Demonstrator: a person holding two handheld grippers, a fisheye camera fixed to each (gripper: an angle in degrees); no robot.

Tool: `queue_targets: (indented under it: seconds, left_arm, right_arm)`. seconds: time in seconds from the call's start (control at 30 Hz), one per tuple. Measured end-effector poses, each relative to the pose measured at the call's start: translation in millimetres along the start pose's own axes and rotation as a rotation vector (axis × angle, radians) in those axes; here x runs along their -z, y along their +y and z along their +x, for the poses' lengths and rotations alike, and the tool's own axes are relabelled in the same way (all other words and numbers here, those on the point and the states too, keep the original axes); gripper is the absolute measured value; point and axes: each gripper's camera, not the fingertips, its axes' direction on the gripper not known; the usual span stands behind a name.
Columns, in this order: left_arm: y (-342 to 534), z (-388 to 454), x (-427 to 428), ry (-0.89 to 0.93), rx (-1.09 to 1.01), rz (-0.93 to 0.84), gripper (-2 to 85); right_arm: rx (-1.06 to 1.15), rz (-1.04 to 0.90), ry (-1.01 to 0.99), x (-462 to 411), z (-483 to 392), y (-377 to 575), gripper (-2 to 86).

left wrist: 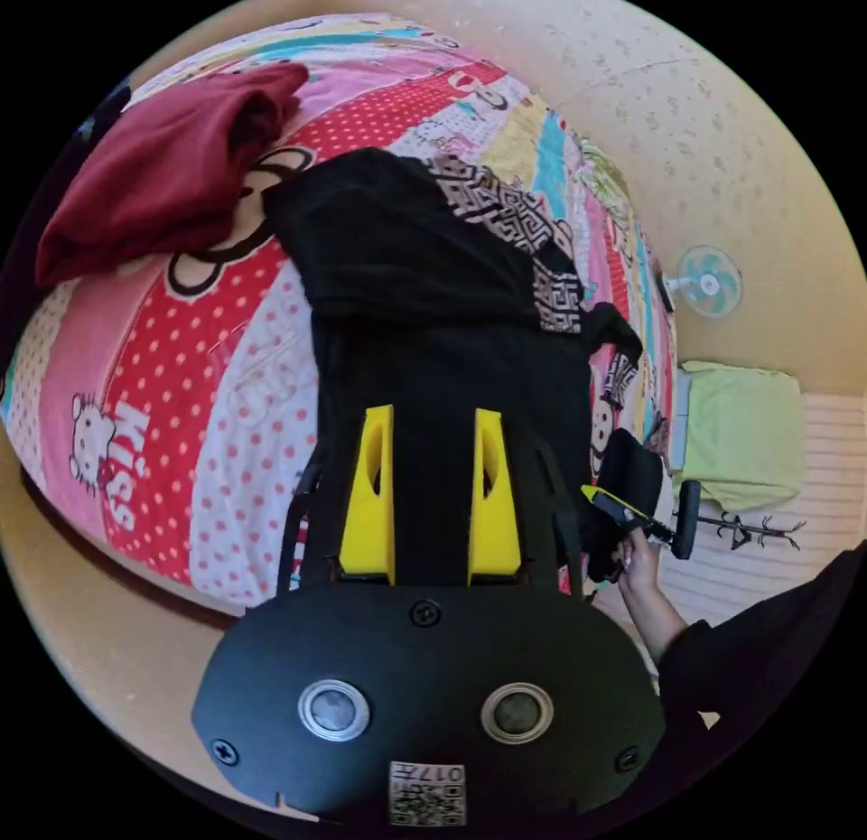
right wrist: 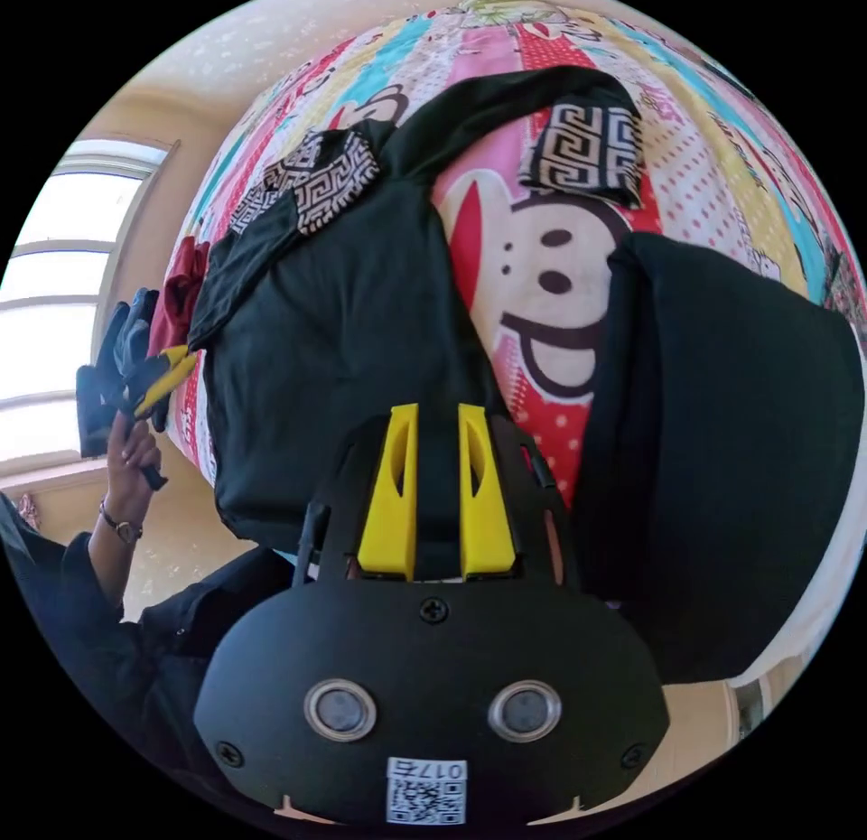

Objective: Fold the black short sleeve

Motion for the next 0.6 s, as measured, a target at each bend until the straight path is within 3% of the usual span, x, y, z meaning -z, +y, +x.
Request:
queue_targets:
  seconds: [0.07,0.1,0.17,0.27,0.4,0.47,0.53,0.6]
  left_arm:
    - [25,-22,-22,-0.069,0.082,-0.099,10.5]
    - [37,-25,-46,-0.099,0.061,-0.181,8.6]
    - [43,-13,-59,-0.162,0.002,-0.165,5.3]
    - [30,15,-83,-0.222,-0.129,-0.389,1.7]
    - [38,23,-59,-0.294,-0.163,-0.371,1.6]
    - [36,11,-56,-0.257,-0.091,-0.377,2.4]
    - [31,-4,-47,-0.181,-0.002,-0.314,3.8]
    - [28,-11,-42,-0.186,0.047,-0.26,4.4]
  right_arm:
    - [0.01,-0.059,-0.012,-2,3,15,6.0]
    - [0.022,-0.086,-0.03,-3,1,22,5.1]
    - [0.021,-0.127,-0.07,-3,-2,26,3.8]
    - [0.04,-0.236,-0.069,8,-23,23,2.4]
    - [0.163,-0.368,0.093,28,-72,46,2.1]
    - [0.131,-0.383,0.055,39,-77,49,2.4]
    - [0.054,-0.274,-0.082,68,-71,36,3.3]
    - [-0.064,-0.014,-0.268,111,-50,4,5.5]
